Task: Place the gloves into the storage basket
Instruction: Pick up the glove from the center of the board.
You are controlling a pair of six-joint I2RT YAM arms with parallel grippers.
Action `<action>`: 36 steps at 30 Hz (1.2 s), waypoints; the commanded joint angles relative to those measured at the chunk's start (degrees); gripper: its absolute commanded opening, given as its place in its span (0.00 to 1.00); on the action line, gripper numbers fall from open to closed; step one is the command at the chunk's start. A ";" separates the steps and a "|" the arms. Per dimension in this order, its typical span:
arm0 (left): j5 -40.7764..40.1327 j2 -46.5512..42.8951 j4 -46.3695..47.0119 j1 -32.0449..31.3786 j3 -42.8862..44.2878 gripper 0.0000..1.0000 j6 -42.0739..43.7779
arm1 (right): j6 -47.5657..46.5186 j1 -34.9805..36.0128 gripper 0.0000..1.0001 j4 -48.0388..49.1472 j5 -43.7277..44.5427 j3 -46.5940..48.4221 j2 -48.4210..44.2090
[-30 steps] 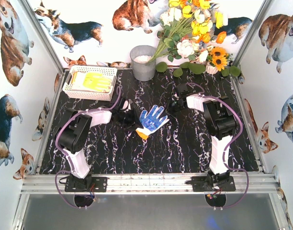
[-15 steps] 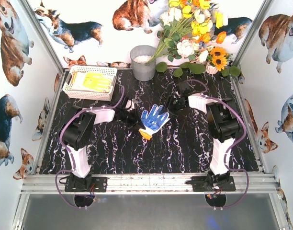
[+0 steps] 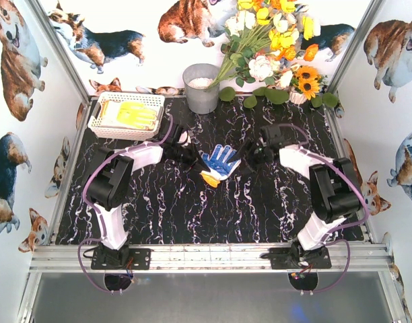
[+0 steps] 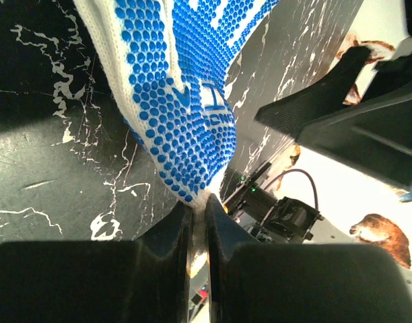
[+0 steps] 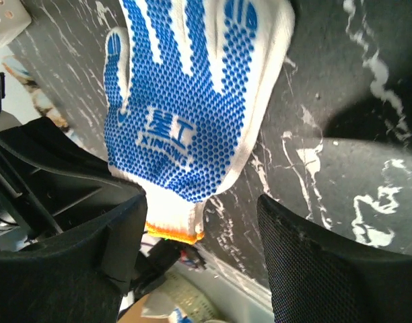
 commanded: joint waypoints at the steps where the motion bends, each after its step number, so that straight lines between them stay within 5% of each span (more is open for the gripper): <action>1: 0.82 -0.19 0.02 -0.19 1.38 0.00 -6.13 | 15.28 1.53 0.68 14.40 -3.82 -4.73 -2.86; 9: -0.02 -0.75 3.37 -0.19 -0.08 0.00 -11.58 | 32.46 5.48 0.69 33.43 -0.30 -12.84 -3.41; 36: -4.60 -2.77 16.94 -0.20 -4.49 0.00 -23.82 | 38.38 7.12 0.70 33.92 1.66 -16.67 -4.52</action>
